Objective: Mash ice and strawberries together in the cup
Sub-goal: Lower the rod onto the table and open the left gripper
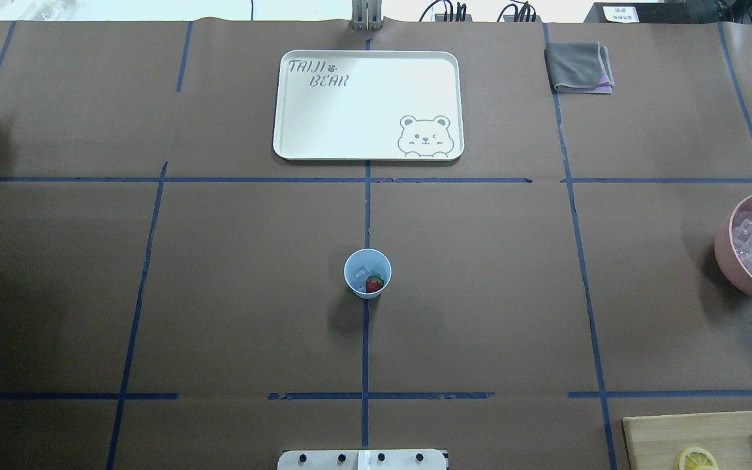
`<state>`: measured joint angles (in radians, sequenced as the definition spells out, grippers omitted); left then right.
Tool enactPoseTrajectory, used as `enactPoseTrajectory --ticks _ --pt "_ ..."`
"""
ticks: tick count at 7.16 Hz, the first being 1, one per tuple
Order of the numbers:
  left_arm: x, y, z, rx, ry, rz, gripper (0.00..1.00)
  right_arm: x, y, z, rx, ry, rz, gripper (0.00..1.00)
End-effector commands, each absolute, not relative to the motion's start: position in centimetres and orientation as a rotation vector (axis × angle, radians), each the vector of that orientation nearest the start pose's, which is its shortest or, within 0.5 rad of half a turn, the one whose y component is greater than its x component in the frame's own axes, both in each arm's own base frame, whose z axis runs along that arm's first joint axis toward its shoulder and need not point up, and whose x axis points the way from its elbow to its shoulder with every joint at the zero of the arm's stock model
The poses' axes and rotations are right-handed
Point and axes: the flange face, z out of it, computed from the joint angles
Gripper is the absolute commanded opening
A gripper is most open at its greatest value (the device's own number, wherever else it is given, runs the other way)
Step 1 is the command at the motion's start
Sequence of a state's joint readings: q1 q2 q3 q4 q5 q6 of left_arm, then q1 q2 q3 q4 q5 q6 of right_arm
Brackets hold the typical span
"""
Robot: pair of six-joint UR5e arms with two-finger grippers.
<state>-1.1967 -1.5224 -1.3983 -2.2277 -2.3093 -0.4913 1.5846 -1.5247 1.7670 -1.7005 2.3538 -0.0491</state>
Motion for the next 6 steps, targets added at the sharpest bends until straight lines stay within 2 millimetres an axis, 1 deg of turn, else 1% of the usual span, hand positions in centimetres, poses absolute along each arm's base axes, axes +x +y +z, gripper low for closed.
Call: enactPoseTrajectory --ticks 1,2,3,4,5,6 --pt "11.49 -47.54 70.27 0.072 0.823 0.051 0.0 7.0 -50.69 54.95 0.137 -0.779 -0.08 0.99" --pt "11.48 -47.52 70.34 0.07 0.822 0.05 0.06 7.0 -50.75 54.87 0.138 -0.779 -0.08 0.99" --pt "11.44 -47.44 70.48 0.068 0.821 0.045 0.31 7.0 -50.75 54.87 0.138 -0.779 -0.08 0.99" --pt "11.13 -47.6 70.64 0.089 0.791 0.037 0.99 7.0 -50.81 54.79 0.14 -0.779 -0.082 0.99" --pt "10.79 -47.59 71.01 0.107 0.757 0.025 1.0 7.0 -50.85 54.56 0.145 -0.779 -0.086 0.99" --pt "10.85 -47.75 70.87 0.112 0.757 0.031 1.0 7.0 -50.64 54.27 0.151 -0.778 -0.088 0.99"
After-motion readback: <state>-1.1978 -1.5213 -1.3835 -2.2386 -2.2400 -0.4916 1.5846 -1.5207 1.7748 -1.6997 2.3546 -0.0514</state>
